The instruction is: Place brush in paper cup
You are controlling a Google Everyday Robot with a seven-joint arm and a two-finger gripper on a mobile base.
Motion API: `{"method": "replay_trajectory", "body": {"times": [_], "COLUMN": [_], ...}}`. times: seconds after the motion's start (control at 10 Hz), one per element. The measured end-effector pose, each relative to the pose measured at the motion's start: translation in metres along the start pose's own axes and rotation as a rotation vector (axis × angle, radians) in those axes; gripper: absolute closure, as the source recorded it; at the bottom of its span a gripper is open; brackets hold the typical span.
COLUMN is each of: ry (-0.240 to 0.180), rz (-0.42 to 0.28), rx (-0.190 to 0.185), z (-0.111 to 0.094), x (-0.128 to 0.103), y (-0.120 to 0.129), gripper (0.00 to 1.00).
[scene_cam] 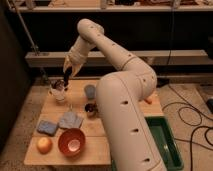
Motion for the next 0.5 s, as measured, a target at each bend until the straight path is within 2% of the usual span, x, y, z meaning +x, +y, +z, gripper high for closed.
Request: {"method": "replay_trajectory", "body": {"times": [0.5], "ry": [0.002], "rz": [-0.001], "rx": [-0.008], "z": [0.0053], "x": [0.0024], "y": [-0.0006], "gripper": [1.00]}}
